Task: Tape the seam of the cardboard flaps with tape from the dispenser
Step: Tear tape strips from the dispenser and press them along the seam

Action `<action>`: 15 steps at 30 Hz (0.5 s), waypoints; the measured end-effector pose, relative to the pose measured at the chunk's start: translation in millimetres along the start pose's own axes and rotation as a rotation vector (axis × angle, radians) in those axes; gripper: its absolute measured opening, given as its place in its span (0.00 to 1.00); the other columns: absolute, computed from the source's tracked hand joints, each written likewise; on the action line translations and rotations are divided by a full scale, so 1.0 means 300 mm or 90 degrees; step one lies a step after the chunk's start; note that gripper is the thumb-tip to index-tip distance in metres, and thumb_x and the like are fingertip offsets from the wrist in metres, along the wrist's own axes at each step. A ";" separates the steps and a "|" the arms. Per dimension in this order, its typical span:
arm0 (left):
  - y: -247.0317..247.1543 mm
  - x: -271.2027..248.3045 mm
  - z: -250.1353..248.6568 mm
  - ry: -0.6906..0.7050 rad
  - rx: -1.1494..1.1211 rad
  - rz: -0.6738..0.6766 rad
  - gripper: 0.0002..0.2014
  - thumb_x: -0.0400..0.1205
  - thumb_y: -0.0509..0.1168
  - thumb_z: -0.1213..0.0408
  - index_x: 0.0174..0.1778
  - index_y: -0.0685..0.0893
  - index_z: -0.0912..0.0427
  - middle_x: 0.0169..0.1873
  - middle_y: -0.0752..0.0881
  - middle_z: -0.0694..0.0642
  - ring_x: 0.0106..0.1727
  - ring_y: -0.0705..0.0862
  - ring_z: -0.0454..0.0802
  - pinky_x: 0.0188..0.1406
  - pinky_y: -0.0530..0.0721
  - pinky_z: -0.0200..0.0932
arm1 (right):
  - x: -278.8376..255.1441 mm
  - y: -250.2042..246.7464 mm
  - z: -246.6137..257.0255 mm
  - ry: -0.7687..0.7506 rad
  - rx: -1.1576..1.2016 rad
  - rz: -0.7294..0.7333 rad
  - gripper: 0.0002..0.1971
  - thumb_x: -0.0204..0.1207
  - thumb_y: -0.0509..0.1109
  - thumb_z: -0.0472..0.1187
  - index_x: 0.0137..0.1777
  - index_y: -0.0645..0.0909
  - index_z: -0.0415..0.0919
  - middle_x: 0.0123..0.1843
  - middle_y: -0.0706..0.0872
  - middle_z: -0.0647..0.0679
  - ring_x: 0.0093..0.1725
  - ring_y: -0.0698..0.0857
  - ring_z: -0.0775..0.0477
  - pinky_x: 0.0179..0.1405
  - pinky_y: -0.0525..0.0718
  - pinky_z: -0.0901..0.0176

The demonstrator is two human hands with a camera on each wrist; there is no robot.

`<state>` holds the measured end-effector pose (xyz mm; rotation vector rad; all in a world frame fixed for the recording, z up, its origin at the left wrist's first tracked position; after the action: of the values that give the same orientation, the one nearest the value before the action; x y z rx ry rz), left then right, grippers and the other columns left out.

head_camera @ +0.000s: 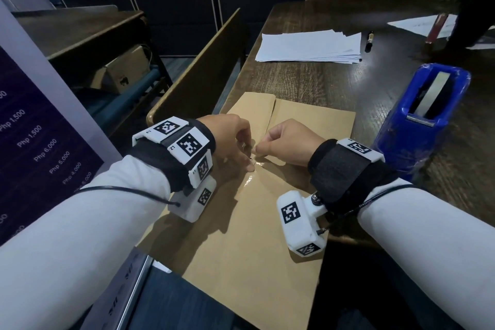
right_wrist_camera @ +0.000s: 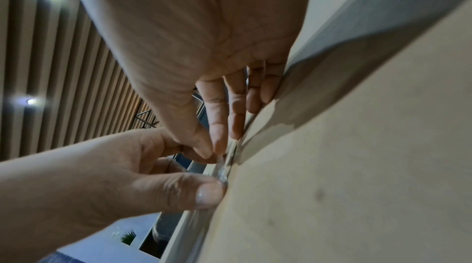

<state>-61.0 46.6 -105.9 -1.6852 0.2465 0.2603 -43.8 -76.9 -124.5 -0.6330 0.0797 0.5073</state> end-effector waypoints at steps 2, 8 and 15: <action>0.002 0.000 0.000 0.004 0.003 -0.003 0.26 0.65 0.78 0.44 0.56 0.79 0.46 0.55 0.81 0.46 0.53 0.81 0.47 0.51 0.82 0.44 | -0.001 -0.001 0.001 -0.009 0.011 -0.004 0.07 0.74 0.75 0.39 0.44 0.88 0.35 0.28 0.83 0.52 0.22 0.78 0.64 0.20 0.73 0.75; 0.004 -0.006 0.000 0.005 0.005 0.000 0.28 0.66 0.78 0.44 0.60 0.79 0.47 0.57 0.81 0.46 0.54 0.81 0.47 0.50 0.82 0.43 | -0.002 -0.008 -0.001 -0.030 0.010 -0.017 0.07 0.74 0.76 0.37 0.43 0.88 0.32 0.26 0.80 0.53 0.18 0.77 0.65 0.15 0.67 0.82; 0.005 -0.009 -0.002 0.007 0.009 -0.005 0.28 0.66 0.78 0.44 0.60 0.78 0.47 0.58 0.81 0.46 0.54 0.81 0.47 0.54 0.83 0.46 | -0.007 -0.011 -0.007 -0.035 0.040 -0.018 0.05 0.74 0.75 0.33 0.44 0.87 0.28 0.27 0.80 0.50 0.14 0.74 0.70 0.14 0.67 0.82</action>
<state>-64.0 45.9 -106.5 -1.6734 0.2499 0.2433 -43.9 -81.2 -124.0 -0.5576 0.0341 0.4930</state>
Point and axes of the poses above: each hand's wrist, its own x-axis towards the middle knuckle, its own y-axis out of the palm, z = x × y, the point moved 6 cm from there along x, towards the middle knuckle
